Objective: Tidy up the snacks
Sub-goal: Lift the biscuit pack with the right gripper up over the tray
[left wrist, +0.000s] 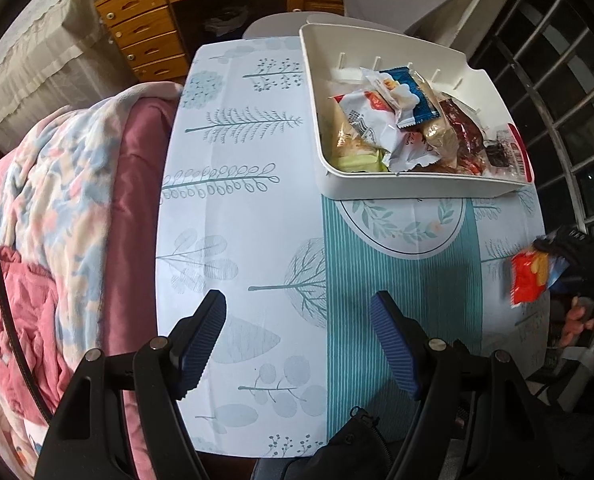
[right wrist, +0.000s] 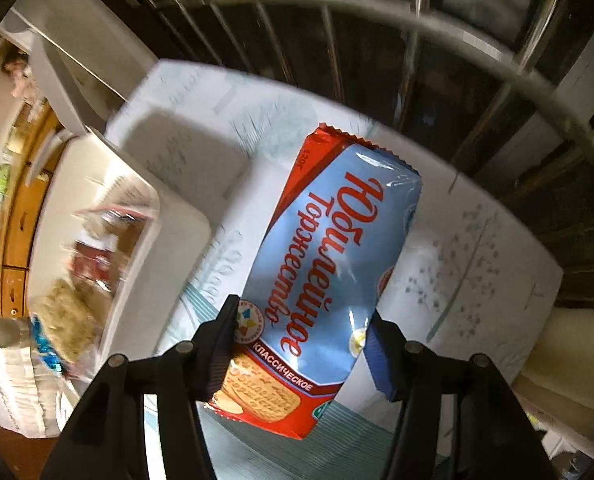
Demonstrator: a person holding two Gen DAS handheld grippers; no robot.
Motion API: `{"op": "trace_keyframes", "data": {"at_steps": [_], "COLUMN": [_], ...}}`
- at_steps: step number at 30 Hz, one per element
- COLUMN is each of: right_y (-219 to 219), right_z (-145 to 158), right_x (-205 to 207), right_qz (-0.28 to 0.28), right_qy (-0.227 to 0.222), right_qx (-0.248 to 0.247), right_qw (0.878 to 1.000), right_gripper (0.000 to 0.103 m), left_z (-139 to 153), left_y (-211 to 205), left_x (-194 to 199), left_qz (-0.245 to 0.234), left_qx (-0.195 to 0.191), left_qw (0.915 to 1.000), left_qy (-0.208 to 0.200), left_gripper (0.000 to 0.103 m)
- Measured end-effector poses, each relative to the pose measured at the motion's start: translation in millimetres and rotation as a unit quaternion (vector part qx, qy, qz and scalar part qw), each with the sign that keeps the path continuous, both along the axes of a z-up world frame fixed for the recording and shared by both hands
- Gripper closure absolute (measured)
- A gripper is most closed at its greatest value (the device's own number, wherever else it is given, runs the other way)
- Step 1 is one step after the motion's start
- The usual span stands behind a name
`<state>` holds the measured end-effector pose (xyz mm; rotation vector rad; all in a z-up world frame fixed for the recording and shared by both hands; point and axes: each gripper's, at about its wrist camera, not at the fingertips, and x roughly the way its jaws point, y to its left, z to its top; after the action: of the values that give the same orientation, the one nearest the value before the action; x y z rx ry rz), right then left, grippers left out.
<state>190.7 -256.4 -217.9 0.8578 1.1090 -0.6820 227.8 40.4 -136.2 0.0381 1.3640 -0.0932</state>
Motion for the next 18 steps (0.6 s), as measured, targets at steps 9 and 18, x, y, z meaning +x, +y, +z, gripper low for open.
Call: {"op": "trace_keyframes", "data": {"at_steps": [9,18], "right_y": [28,73], "right_z": [64,79], "right_x": [13,69], "right_qz": [0.034,0.093], "right_qy": [-0.083,-0.122], "right_qx": [-0.101,-0.129], "right_qw": [0.991,0.98], "right_gripper": [0.046,0.046], "left_z": [-2,3], "left_y": [21,61], "left_x": [3,5], "left_qz": [-0.035,-0.028], "left_qx": [-0.03,-0.063], "left_qw": [0.9988,0.9965], "left_qy": [-0.014,-0.049], "left_gripper": [0.029,0.029]}}
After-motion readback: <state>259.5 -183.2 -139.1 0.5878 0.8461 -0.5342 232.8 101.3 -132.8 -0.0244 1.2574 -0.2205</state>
